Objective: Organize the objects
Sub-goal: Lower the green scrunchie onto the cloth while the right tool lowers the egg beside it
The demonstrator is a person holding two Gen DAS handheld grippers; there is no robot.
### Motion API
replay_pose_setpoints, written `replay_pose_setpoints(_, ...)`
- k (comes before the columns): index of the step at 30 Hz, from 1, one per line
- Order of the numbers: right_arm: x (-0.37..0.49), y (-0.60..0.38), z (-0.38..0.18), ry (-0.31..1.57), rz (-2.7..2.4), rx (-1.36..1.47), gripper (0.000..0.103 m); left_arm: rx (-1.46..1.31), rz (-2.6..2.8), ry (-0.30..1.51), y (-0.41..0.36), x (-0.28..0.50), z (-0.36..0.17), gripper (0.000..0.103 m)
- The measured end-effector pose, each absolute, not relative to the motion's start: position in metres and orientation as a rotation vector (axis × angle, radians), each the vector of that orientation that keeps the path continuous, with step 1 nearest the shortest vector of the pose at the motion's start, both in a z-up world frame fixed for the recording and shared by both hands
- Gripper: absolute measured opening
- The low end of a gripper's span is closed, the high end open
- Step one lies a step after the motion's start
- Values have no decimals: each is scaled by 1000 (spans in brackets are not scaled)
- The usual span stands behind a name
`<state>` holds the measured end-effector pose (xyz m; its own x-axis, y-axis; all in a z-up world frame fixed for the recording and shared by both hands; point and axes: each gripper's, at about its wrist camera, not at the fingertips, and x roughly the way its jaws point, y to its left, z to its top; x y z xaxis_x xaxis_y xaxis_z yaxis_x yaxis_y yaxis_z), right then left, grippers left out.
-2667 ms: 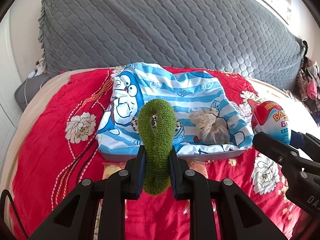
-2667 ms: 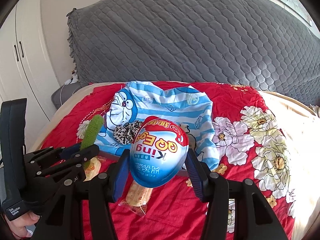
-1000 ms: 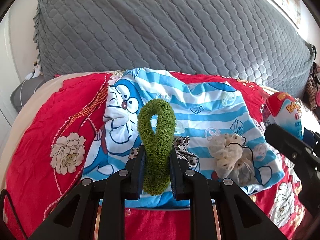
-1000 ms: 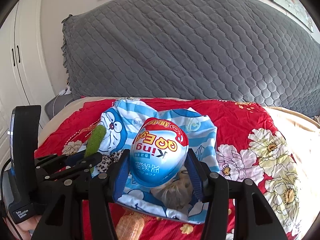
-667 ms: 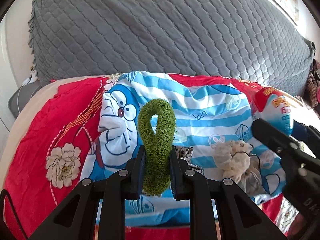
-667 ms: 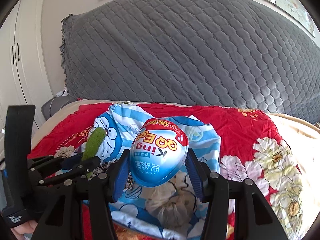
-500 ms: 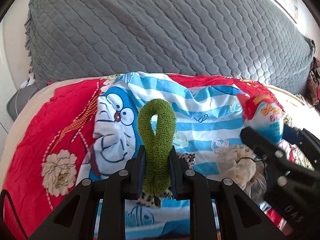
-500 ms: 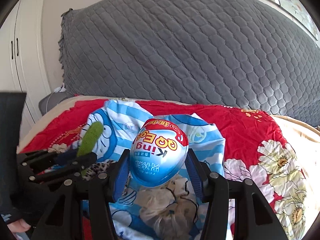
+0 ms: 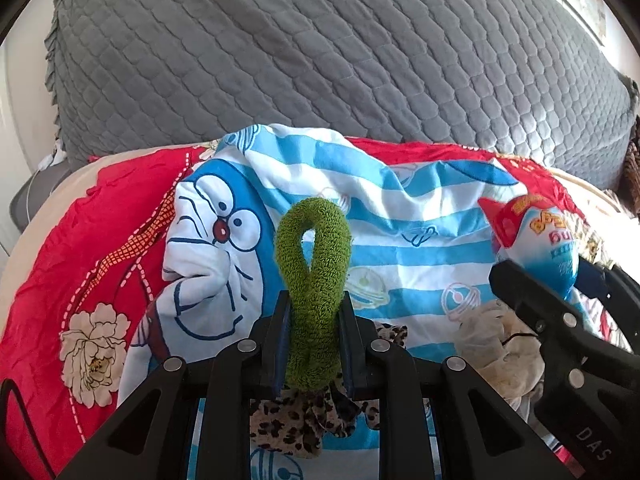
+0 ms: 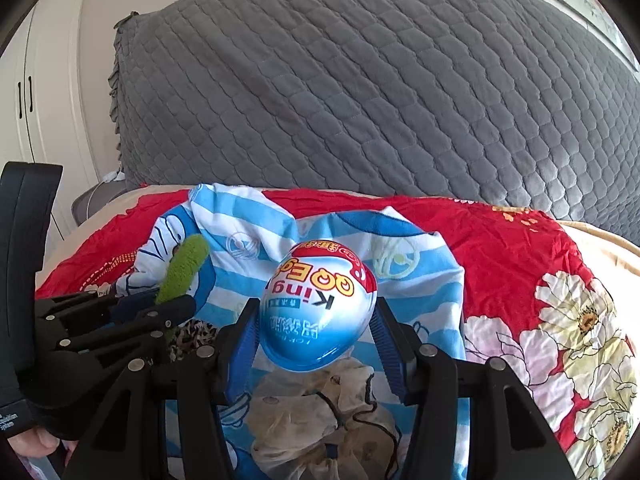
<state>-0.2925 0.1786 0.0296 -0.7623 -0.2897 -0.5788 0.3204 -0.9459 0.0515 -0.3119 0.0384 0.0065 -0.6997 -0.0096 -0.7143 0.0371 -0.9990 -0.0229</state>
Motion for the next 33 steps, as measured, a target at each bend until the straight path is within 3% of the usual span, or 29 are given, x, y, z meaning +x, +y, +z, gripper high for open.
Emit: replay_pose_setpoints(33, -309, 163, -10, 212, -2629, 1130, 54, 1271, -2822, 33, 36, -324, -14, 22)
